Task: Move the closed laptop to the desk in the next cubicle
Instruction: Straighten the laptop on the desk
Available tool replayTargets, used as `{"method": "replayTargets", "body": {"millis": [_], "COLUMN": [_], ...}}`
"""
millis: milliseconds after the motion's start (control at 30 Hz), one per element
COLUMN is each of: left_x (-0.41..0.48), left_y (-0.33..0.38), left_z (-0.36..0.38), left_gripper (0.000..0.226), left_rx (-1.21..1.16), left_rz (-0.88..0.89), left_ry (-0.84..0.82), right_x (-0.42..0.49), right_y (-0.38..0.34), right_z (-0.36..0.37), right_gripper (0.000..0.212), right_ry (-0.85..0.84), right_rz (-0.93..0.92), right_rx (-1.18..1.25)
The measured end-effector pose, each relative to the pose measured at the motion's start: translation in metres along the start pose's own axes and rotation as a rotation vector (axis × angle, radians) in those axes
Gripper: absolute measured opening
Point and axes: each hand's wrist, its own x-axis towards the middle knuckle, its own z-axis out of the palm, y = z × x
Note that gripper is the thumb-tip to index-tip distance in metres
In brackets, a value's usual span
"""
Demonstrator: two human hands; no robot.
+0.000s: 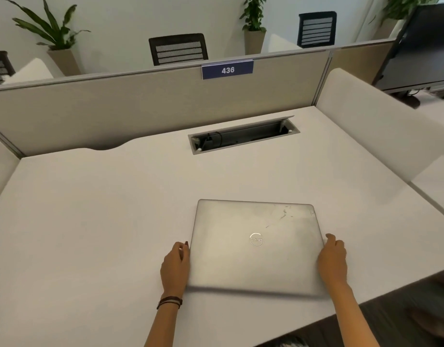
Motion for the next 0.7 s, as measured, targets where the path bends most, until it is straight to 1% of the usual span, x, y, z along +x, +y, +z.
{"method": "replayTargets", "body": {"millis": [100, 200, 367, 500, 600, 700], "left_x": [0.005, 0.012, 0.026, 0.036, 0.041, 0.043], "left_y": [0.008, 0.015, 0.026, 0.036, 0.039, 0.042], "left_z": [0.0, 0.001, 0.005, 0.01, 0.013, 0.016], "left_gripper": [0.024, 0.022, 0.024, 0.031, 0.034, 0.038], "left_rx": [0.061, 0.093, 0.107, 0.104, 0.135, 0.216], "left_rz": [0.032, 0.043, -0.006, -0.06, -0.114, -0.147], "left_ry": [-0.055, -0.07, -0.069, -0.084, -0.108, -0.163], "right_x": [0.014, 0.029, 0.04, 0.052, 0.063, 0.065], "right_y": [0.001, 0.002, -0.002, -0.006, -0.004, -0.007], "right_z": [-0.006, -0.012, -0.016, -0.017, -0.015, -0.011], "right_gripper": [0.04, 0.036, 0.031, 0.034, 0.029, 0.044], "right_ry": [-0.071, -0.146, -0.212, -0.253, -0.269, -0.212], "right_rz": [-0.012, -0.02, -0.011, 0.071, 0.125, 0.128], "right_rx": [0.029, 0.051, 0.116, 0.162, 0.171, 0.127]}}
